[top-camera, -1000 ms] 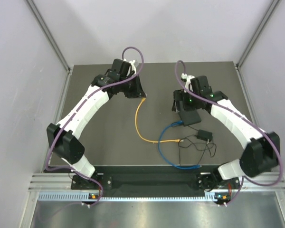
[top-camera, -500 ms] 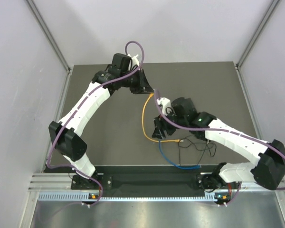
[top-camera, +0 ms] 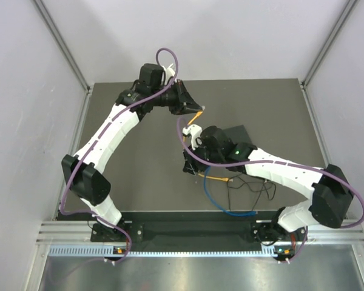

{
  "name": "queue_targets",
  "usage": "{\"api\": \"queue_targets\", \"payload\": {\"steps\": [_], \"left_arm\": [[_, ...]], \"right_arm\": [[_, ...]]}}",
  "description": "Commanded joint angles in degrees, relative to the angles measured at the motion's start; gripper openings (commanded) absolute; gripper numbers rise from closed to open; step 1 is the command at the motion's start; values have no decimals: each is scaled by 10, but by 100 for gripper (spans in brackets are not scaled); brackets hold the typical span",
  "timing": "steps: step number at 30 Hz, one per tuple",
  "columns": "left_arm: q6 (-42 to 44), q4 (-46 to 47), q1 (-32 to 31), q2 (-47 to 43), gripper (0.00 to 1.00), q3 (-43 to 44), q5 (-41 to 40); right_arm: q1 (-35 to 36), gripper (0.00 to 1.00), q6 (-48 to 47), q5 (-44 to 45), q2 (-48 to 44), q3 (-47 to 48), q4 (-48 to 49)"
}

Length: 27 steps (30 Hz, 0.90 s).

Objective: Pull the plug from the switch port

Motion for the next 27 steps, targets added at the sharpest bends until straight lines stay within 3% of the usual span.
{"api": "queue_targets", "payload": {"steps": [1, 7, 11, 15, 21, 23, 27], "left_arm": [[-37, 57, -2, -27, 0, -7, 36], [-56, 72, -2, -29, 0, -7, 47], [-58, 73, -2, -30, 0, 2, 49], [-59, 73, -2, -27, 0, 15, 48], [-47, 58, 2, -23, 0, 29, 38], [-22, 27, 3, -21, 0, 47, 23], [25, -21, 2, -6, 0, 80, -4]], "right_arm": [[11, 38, 8, 38, 13, 31, 28], [12, 16, 29, 65, -19, 4, 42], [12, 10, 28, 74, -34, 2, 33], [12, 17, 26, 94, -53, -10, 26], [10, 40, 60, 165, -114, -52, -31], [-2, 42, 98, 196, -146, -81, -49], [-54, 54, 194, 217, -185, -121, -117]]}}
